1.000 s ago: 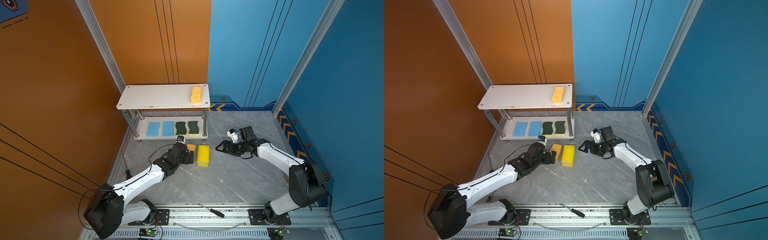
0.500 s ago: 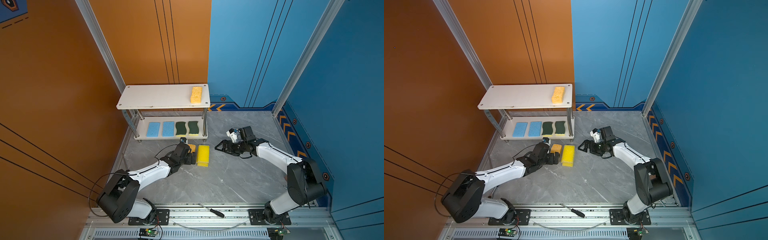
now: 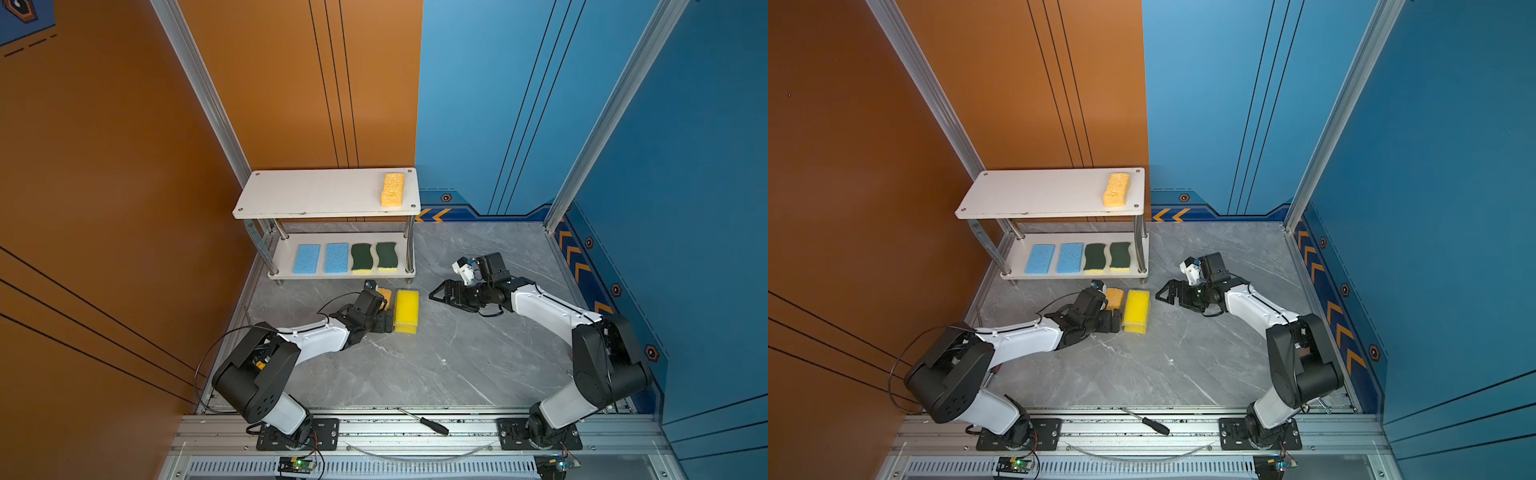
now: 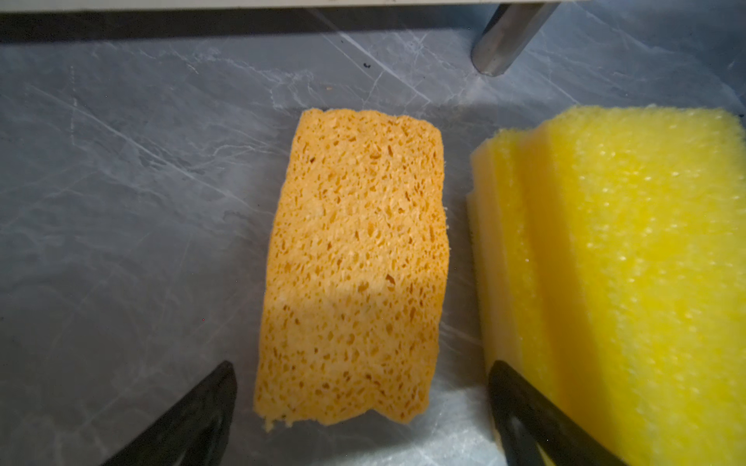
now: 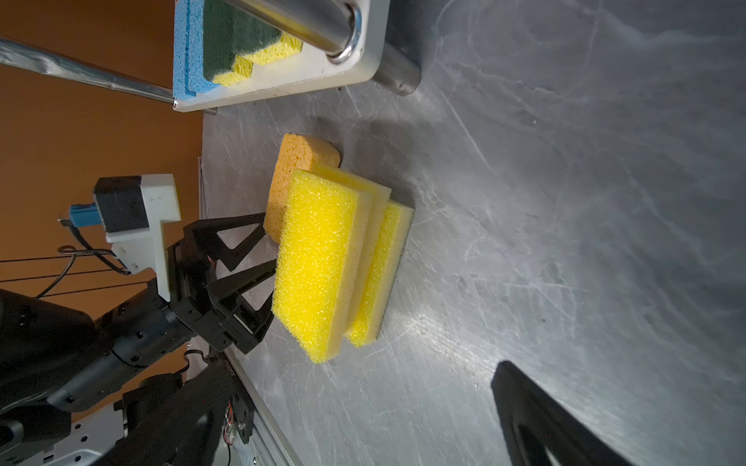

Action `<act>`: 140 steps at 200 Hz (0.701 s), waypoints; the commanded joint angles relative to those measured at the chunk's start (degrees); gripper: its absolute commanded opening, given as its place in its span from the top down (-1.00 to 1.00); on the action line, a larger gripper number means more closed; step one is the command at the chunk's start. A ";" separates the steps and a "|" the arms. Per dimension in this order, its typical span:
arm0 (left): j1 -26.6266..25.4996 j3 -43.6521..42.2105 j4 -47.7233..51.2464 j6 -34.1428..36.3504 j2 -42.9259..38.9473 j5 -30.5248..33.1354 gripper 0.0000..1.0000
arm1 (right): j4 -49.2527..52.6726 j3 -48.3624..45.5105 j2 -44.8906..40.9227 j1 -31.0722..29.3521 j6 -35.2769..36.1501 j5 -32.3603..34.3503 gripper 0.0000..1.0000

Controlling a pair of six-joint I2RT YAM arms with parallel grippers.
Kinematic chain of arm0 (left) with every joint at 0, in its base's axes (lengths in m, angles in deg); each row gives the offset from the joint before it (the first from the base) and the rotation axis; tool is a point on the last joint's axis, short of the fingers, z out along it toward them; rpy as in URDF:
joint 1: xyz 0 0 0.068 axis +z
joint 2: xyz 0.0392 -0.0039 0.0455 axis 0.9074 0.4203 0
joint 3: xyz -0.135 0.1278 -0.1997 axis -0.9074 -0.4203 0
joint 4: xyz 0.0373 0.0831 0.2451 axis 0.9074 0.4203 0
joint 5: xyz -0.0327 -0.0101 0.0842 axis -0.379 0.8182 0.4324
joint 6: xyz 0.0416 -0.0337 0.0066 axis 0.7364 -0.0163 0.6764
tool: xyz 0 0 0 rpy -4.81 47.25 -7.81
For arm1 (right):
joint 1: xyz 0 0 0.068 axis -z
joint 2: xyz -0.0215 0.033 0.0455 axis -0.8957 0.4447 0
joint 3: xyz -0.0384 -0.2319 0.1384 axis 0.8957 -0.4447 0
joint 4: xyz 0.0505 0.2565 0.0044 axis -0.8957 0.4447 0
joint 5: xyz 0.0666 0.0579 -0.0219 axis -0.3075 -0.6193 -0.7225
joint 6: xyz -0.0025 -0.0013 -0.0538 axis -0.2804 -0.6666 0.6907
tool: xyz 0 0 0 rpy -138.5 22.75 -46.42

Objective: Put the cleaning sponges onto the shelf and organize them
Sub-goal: 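Grasp the remaining orange sponge with the left gripper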

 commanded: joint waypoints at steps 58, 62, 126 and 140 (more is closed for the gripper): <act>1.50 3.03 -0.65 -0.58 5.57 -1.16 -0.94 | -0.59 0.60 0.71 0.38 -0.40 -0.96 -1.00; 1.46 3.11 -0.70 -0.59 5.62 -1.10 -0.92 | -0.61 0.68 0.76 0.43 -0.42 -1.07 -1.00; 1.37 3.38 0.53 -0.67 5.09 0.26 -0.48 | -0.51 0.66 0.69 0.62 -0.36 -1.06 -1.00; 1.37 3.41 1.02 -0.67 4.93 0.61 -0.35 | -0.46 0.70 0.79 0.62 -0.33 -1.03 -1.00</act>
